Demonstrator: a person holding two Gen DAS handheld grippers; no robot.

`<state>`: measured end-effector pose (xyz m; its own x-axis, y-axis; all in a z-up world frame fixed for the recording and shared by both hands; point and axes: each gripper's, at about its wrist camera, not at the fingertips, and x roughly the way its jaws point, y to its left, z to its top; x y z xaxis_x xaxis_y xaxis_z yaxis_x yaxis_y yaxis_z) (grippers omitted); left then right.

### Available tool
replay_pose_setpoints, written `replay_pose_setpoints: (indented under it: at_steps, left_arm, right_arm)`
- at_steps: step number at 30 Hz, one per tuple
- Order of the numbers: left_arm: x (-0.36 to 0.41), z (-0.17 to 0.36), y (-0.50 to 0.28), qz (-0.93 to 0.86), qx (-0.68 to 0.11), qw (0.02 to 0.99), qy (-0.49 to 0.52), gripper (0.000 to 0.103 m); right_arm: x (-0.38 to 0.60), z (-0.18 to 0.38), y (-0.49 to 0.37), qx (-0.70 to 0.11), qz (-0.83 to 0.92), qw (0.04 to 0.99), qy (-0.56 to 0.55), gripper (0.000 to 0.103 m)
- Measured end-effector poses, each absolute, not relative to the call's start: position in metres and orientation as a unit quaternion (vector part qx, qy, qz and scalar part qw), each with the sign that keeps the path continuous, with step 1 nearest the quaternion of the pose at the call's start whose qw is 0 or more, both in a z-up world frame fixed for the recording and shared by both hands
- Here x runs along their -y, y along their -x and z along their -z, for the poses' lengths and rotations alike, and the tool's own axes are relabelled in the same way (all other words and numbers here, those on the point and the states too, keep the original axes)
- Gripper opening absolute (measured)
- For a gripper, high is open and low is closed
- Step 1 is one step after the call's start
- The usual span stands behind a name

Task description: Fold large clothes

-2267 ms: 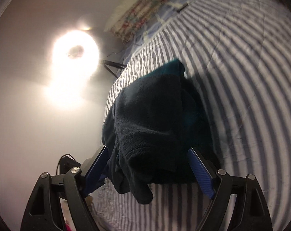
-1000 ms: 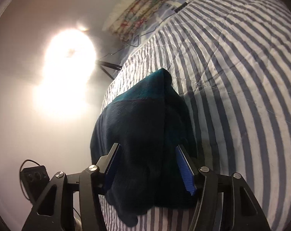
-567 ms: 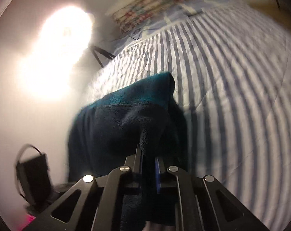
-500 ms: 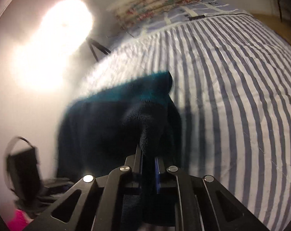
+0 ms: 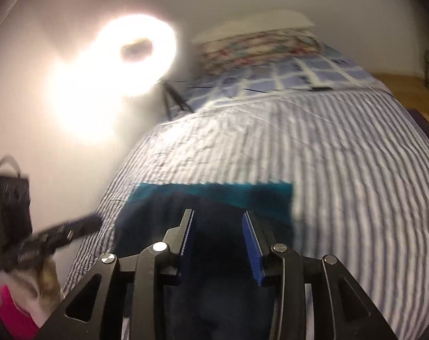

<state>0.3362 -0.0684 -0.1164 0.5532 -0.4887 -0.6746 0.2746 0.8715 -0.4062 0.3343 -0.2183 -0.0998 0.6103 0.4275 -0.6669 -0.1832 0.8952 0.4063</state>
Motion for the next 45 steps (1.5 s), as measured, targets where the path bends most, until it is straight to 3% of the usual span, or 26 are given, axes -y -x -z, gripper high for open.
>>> replay_pose_setpoints:
  at_steps: [8,12,14,29,33,39,45]
  left_arm:
    - [0.082,0.161,-0.396,0.199,-0.472,0.85,0.122,0.017]
    - [0.071,0.224,-0.393,0.185,-0.526,0.82,0.127,0.013]
    - [0.059,0.248,-0.383,0.203,-0.509,0.821,0.162,0.01]
    - [0.047,0.18,-0.405,0.208,-0.438,0.861,0.152,0.009]
    - [0.064,0.198,-0.436,0.179,-0.464,0.862,0.099,0.009]
    - [0.028,0.255,-0.455,0.174,-0.48,0.838,0.193,0.004]
    - [0.019,0.23,-0.436,0.167,-0.474,0.844,0.187,0.004]
  right_arm:
    - [0.181,0.139,-0.371,-0.47,-0.192,0.854,-0.117,0.031]
    - [0.182,0.169,-0.359,-0.489,-0.206,0.842,-0.101,0.026]
    - [0.185,0.192,-0.348,-0.496,-0.207,0.838,-0.097,0.024]
    - [0.211,0.129,-0.359,-0.441,-0.2,0.863,-0.148,0.03]
    - [0.208,0.157,-0.376,-0.475,-0.171,0.854,-0.129,0.028]
    - [0.228,0.201,-0.385,-0.483,-0.167,0.845,-0.157,0.028]
    - [0.235,0.166,-0.37,-0.478,-0.158,0.851,-0.146,0.029]
